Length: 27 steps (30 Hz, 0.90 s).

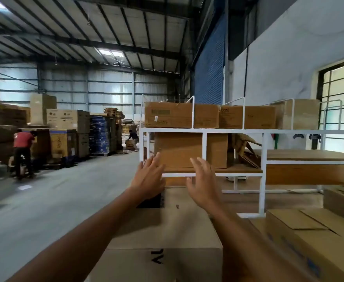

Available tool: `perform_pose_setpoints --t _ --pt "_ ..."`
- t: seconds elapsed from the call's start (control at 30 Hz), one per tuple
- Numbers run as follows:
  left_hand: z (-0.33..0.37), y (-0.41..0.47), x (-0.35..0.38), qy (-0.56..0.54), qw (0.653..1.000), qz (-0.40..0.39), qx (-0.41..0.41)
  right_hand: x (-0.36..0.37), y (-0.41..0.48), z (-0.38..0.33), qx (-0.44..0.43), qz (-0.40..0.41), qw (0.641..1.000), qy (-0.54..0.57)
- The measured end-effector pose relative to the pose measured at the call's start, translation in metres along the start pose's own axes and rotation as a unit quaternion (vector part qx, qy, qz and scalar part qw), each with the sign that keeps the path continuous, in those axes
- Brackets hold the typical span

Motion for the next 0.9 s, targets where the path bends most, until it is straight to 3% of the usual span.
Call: perform_pose_setpoints --t 0.23,0.33,0.57,0.73,0.9 --pt "-0.063 -0.048 0.025 0.034 0.990 -0.117 -0.069 0.077 -0.033 -0.037 0.051 -0.102 0.990 0.079" --pt "-0.091 -0.064 0.034 -0.006 0.985 -0.149 -0.084 0.113 -0.045 -0.059 0.055 -0.137 0.984 0.099" --pt "-0.125 -0.066 0.032 -0.156 0.982 -0.096 -0.051 0.190 -0.053 -0.085 0.131 -0.198 0.962 0.132" --pt "-0.167 -0.058 0.031 -0.349 0.925 -0.094 -0.115 0.238 -0.055 -0.125 0.148 -0.217 0.953 0.151" --pt "-0.213 -0.048 0.031 -0.418 0.886 -0.069 -0.189 0.265 -0.054 -0.151 0.202 -0.168 0.950 0.168"
Point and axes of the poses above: each hand's wrist, its own y-axis towards the middle knuckle, its own x-axis out of the palm, z = x × y, the point moved 10 cm from there along y, towards the middle knuckle, and after that the axes turned 13 degrees about z, right-handed, at the moved point
